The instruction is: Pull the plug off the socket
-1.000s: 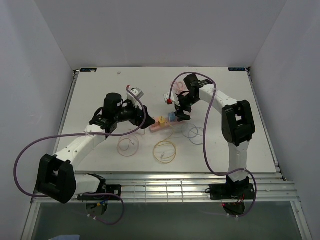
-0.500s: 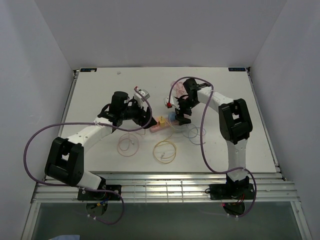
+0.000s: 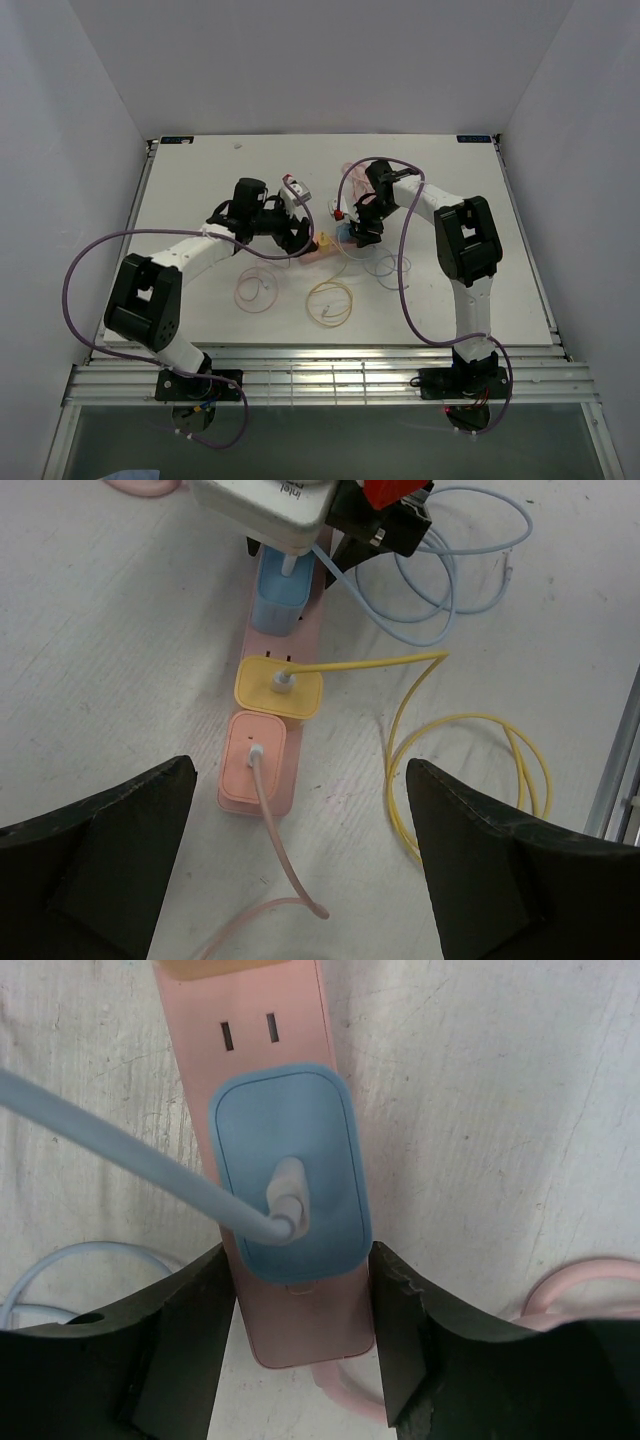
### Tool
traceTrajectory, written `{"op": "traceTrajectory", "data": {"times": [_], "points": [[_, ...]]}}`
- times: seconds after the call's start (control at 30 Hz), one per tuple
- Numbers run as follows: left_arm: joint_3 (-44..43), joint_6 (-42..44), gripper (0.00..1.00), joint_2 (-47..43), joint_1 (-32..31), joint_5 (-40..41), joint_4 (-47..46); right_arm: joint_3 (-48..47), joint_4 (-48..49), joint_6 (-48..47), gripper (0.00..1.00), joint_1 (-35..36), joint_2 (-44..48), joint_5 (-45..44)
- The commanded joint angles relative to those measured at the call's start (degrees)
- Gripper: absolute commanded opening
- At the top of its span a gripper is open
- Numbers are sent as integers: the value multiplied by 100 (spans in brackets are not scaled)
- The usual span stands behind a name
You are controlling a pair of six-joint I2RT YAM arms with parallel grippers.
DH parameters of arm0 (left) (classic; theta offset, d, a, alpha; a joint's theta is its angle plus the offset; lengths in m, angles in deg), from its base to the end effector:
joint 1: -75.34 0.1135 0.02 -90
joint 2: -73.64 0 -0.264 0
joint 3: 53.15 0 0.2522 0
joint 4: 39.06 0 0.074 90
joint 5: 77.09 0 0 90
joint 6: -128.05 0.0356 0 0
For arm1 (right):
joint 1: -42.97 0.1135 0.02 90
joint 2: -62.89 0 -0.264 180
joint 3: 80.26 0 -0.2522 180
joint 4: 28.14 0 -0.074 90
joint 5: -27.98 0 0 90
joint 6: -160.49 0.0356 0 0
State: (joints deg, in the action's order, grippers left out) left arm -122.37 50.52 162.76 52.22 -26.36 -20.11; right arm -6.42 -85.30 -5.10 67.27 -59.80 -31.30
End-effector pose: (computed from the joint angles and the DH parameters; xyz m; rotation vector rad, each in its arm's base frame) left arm 0.2967 -0.1512 0.2279 1.0173 1.9555 -0.8684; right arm 0.3878 0.1951 0.1635 -2.0692 1.6051 0.4857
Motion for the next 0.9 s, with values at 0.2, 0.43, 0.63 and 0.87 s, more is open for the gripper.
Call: {"op": "traceTrajectory", "data": {"times": [0.2,0.43,0.63,0.87], "points": [[-518,1125,98,457,-27,-354,465,12,-72,-360,28,23,-9,13],[-764,1179,97,799,-27,-547,614,73,-99,-404,22,40,17,-110],[-1010,1073,93,1151,-27,-213,597,29,-160,-404,21,67,35,-119],[-958,1372,85,1125,-27,-230,650,47,-222,-395,21,93,53,-198]]}}
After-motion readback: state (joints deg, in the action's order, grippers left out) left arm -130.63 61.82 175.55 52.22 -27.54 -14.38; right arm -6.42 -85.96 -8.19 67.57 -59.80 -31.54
